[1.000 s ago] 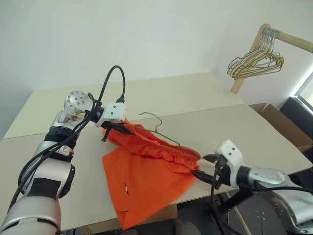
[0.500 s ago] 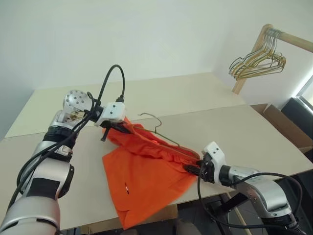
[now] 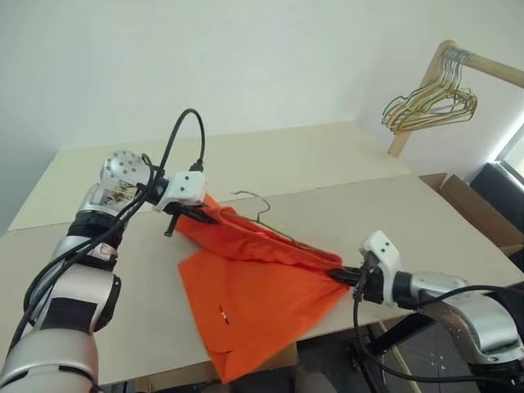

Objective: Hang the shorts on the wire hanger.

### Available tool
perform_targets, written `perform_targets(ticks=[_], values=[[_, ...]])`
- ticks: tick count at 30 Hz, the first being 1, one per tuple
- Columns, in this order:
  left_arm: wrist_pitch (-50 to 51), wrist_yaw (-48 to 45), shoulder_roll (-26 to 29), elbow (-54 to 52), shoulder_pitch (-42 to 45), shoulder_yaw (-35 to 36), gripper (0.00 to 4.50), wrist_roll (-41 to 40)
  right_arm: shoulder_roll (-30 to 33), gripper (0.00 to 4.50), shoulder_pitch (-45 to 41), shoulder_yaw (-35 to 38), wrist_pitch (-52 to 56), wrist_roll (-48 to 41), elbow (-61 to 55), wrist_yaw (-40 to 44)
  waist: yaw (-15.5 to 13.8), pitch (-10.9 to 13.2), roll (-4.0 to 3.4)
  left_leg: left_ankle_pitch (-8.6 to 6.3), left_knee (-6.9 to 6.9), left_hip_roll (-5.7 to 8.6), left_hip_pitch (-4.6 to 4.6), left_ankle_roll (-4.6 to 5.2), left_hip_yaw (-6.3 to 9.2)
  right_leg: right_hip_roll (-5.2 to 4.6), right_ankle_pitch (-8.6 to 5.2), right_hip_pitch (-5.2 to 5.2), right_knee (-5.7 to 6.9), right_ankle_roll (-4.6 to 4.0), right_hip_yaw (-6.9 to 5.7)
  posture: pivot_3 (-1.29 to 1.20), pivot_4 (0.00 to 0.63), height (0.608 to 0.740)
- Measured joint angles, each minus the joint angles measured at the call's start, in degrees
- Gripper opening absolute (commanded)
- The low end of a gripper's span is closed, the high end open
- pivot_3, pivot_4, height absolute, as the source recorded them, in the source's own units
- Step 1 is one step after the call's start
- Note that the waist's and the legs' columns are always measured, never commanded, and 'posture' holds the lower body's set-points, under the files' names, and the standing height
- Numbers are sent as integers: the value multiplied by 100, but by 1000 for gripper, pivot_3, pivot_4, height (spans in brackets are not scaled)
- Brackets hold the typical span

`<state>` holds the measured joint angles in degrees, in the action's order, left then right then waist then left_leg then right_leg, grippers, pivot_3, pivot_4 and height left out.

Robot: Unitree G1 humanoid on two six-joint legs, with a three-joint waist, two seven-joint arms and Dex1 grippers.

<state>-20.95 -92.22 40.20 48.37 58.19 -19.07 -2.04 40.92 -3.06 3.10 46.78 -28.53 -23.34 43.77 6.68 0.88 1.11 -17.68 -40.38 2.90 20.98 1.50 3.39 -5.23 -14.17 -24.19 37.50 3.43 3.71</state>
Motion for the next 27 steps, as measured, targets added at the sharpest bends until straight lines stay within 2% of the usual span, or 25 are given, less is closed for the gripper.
perform_targets(ticks=[7, 12, 15, 18, 21, 24, 27], values=[[-319, 49, 33, 262, -5, -2, 0, 361, 172, 48, -20, 125, -4, -209, -29, 69, -84, 0, 0, 0, 0, 1, 2, 0, -1, -2, 0, 1, 1, 0, -1, -113, 0, 740], [-201, 66, -178, 262, -22, 93, 0, 360, 270, 48, -230, 228, -4, -327, -247, 113, -132, 0, 0, 0, -3, 1, 2, 1, -2, -3, 0, 2, -3, 0, -2, -120, 0, 740], [-27, 122, -360, 253, -22, 233, 0, 243, 264, 832, -331, 212, -20, -313, -396, 57, -133, -1, 1, -1, -3, 0, 4, 2, -1, -2, 0, 2, 1, 0, -3, -123, 0, 740], [131, 164, -511, 226, -22, 326, 0, 188, 285, 1799, -330, 189, -27, -302, -458, 20, -122, -1, 1, -1, -3, 1, 7, 2, -2, -3, 0, 1, 4, 0, -2, -124, 0, 740], [301, 197, -622, 212, -22, 445, 0, 159, 523, 2962, -237, 182, -51, -273, -524, 148, -118, -1, 1, -2, -4, 1, 7, 3, -2, -3, 0, 2, 3, 0, -2, -126, 0, 740], [367, 243, -657, 209, -15, 499, 0, 160, 740, 3794, -86, 213, -94, -182, -531, 211, -118, -1, 1, -2, -4, 1, 5, 3, -2, -3, 0, 2, 0, 0, -2, -124, 0, 740], [370, 292, -662, 211, -12, 560, 0, 169, 830, 3794, 41, 340, -133, -142, -526, 233, -115, -1, 2, -2, -4, 1, 4, 3, -4, -2, 0, 2, -2, 0, 0, -123, 0, 740]])
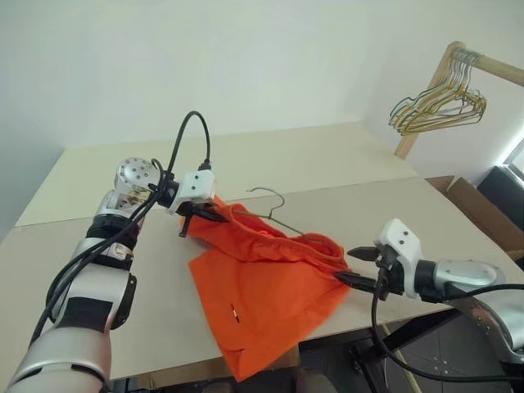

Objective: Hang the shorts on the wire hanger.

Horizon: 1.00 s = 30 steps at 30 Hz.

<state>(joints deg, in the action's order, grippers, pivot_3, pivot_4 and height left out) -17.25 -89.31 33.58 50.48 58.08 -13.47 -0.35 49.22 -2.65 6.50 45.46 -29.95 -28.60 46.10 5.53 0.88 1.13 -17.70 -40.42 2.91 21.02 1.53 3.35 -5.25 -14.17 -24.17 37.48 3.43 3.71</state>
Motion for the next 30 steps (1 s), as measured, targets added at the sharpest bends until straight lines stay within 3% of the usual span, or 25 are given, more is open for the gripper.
perform_targets(ticks=[8, 14, 23, 30], values=[[2, 33, -18, -3, 2, 20, 0, 0, 143, 3794, -222, 470, -8, -112, -103, -6, 0, 0, 0, 0, 0, -1, 0, 0, -2, -1, 0, -1, -3, 0, 2, -118, 0, 740], [-3, -12, -5, -52, 0, 20, 0, 5, 152, 3794, -1508, 764, 198, -923, -360, -25, 9, 0, 0, 0, 3, -13, -2, 0, -1, 7, 0, 2, -23, 0, 0, -125, 0, 740], [-72, -139, 16, -68, -8, -1, 0, 69, -1006, 3794, -3356, -1509, 768, -584, 378, -492, 60, -1, -1, 1, 2, -2, 11, -2, 2, -7, 1, -11, -24, 0, -3, -139, 0, 740], [-189, -146, 15, 23, 6, -46, 0, 254, -1505, 3794, -3746, -2083, 767, -273, 753, -489, 167, -1, -1, 3, 2, 4, 14, -5, 4, -11, 3, -14, -25, 3, -5, -139, 0, 740]])
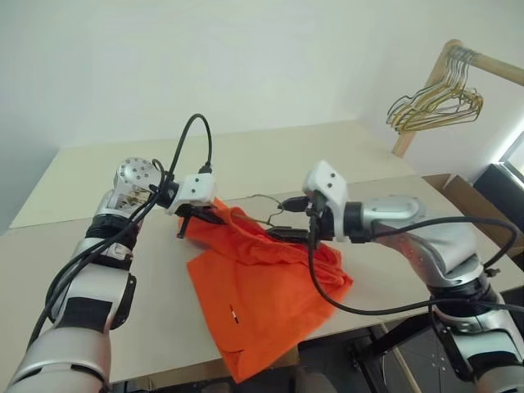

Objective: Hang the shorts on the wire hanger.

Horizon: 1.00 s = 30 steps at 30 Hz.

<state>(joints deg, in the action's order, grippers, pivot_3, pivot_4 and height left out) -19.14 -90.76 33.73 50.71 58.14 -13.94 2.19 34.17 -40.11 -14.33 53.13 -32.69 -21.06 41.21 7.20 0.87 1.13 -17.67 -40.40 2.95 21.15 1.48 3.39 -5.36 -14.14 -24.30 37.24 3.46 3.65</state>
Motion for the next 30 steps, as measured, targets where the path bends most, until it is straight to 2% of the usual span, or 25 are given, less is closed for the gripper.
perform_targets(ticks=[3, 6, 7, 15, 24, 30], values=[[-74, -18, -1, 15, 25, -11, 0, 21, -208, 3794, -168, -118, 8, 53, 95, -8, 68, 0, 0, 0, 0, -3, -2, 0, 3, 3, 0, 0, 4, 0, 0, -136, 0, 740], [-91, -48, 0, 31, 51, -12, 0, 46, -335, 3221, -226, -325, 9, 225, 319, -14, 140, -1, -1, 0, 0, -1, -2, 0, 7, 2, 0, 1, 11, 0, -2, -134, 0, 740], [-91, -56, 0, 34, 52, -12, 0, 48, -336, 2875, -226, -395, 9, 273, 386, 6, 153, 0, -1, 0, 0, 0, -1, 0, 7, 0, 0, -1, 41, 0, -2, -134, 0, 740], [-84, -99, 1, 54, 52, -11, 0, 58, -318, 62, -227, -681, 8, 629, 603, 265, 189, 0, -1, 0, 0, 1, -1, 0, 10, 0, 0, -5, 47, 0, -2, -130, 0, 740], [-62, -90, 5, 53, 51, -5, 0, 56, -272, 23, -442, -773, -10, 795, 763, 596, 195, 0, -1, 0, 0, 1, -1, 0, 11, 0, 0, -5, 47, 0, -3, -129, 0, 740], [-70, -101, -51, -5, 51, -5, 0, -8, 61, 23, -835, -930, -97, 949, 933, 1152, 197, 0, -1, 0, 0, 2, -1, 0, 12, -1, 0, -6, 46, 0, -4, -120, 0, 740]])
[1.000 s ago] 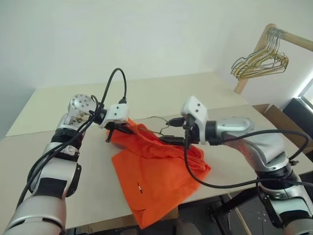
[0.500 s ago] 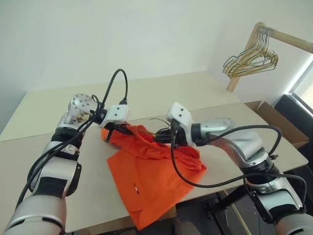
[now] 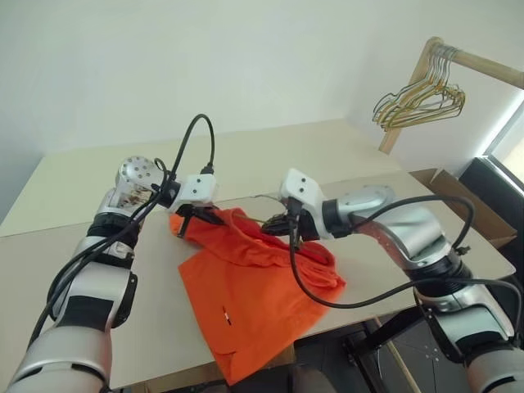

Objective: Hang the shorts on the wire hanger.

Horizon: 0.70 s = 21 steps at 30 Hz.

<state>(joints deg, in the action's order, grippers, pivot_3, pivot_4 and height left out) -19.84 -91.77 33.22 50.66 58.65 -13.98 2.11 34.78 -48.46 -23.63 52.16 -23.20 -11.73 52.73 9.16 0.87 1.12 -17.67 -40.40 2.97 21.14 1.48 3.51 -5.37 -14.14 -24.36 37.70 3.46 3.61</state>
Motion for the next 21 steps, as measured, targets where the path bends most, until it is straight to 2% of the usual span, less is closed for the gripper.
perform_targets(ticks=[1, 2, 5, 15, 21], values=[[4, 11, -7, -7, 0, 2, 0, -5, 33, 23, -37, -17, -43, 12, 42, 72, -1, 0, 0, 0, 0, 0, 0, 0, 0, 0, 0, 0, 0, 0, 0, -118, 0, 740], [18, 29, -11, -15, 0, 5, 456, -7, 62, 0, -69, -27, -85, 34, 105, 155, -2, 0, 0, 0, 0, 0, 0, 0, 0, 0, 0, 0, 0, 0, 0, -118, 0, 740], [113, 36, 8, -20, 0, 63, 1233, -24, 151, 0, -71, -50, -104, 169, 215, 245, -9, 0, 0, 0, 0, 1, 0, 0, 0, -1, 0, 0, 0, 0, 0, -110, 0, 740], [356, -44, 126, -153, -4, 162, 4474, -207, 175, 0, 207, -54, -107, 366, 201, 347, -33, 0, 0, 0, 0, 2, 0, -1, 1, -2, 0, -1, 2, 0, 0, -100, 0, 740], [225, 70, 266, -158, -4, 150, 4474, -92, 156, 0, 208, -53, -116, 407, 166, 347, -33, 0, 0, 0, 0, 2, 1, -1, 2, -2, 0, -2, 2, 0, 0, -99, 0, 740]])
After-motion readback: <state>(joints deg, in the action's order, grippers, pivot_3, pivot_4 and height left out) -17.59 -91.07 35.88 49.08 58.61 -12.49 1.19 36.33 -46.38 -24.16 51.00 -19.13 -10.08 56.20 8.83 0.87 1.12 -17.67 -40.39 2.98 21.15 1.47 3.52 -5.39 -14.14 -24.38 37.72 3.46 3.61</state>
